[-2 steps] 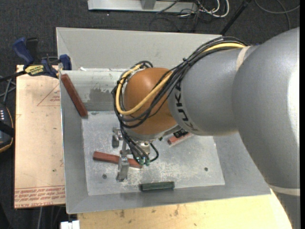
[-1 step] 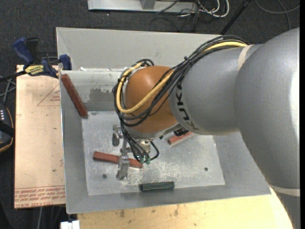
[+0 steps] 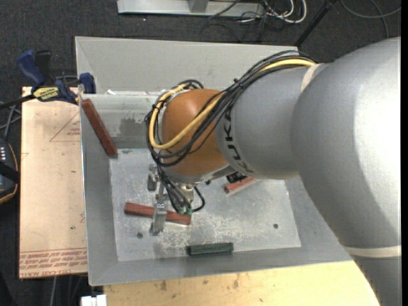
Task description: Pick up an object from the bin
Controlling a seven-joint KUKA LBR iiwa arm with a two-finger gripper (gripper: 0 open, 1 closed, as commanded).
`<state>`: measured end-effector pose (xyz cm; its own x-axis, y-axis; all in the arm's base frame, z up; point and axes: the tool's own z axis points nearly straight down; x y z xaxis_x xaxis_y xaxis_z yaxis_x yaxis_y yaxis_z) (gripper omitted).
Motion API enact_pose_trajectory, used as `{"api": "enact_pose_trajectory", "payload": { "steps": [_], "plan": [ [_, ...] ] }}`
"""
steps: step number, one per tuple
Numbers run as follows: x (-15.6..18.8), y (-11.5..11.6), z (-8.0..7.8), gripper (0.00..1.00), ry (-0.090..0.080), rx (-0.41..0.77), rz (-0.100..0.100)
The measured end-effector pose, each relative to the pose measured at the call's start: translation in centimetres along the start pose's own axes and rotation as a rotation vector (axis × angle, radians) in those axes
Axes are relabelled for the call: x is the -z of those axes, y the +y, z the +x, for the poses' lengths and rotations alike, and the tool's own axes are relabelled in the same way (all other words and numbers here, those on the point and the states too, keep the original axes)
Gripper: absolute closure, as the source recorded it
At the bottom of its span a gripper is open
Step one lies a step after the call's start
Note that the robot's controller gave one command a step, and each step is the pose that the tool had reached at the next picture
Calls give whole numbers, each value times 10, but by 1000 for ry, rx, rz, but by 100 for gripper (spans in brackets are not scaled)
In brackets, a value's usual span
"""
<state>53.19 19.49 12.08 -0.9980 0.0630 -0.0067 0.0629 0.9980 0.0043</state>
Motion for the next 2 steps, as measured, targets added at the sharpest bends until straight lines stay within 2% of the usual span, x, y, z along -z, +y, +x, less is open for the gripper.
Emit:
{"api": "enact_pose_trajectory", "payload": {
  "steps": [1, 2],
  "plan": [
    [-50, -18, 4, 100, 8, -99, 3],
    [-50, -18, 4, 100, 8, -99, 3]
  ]
}}
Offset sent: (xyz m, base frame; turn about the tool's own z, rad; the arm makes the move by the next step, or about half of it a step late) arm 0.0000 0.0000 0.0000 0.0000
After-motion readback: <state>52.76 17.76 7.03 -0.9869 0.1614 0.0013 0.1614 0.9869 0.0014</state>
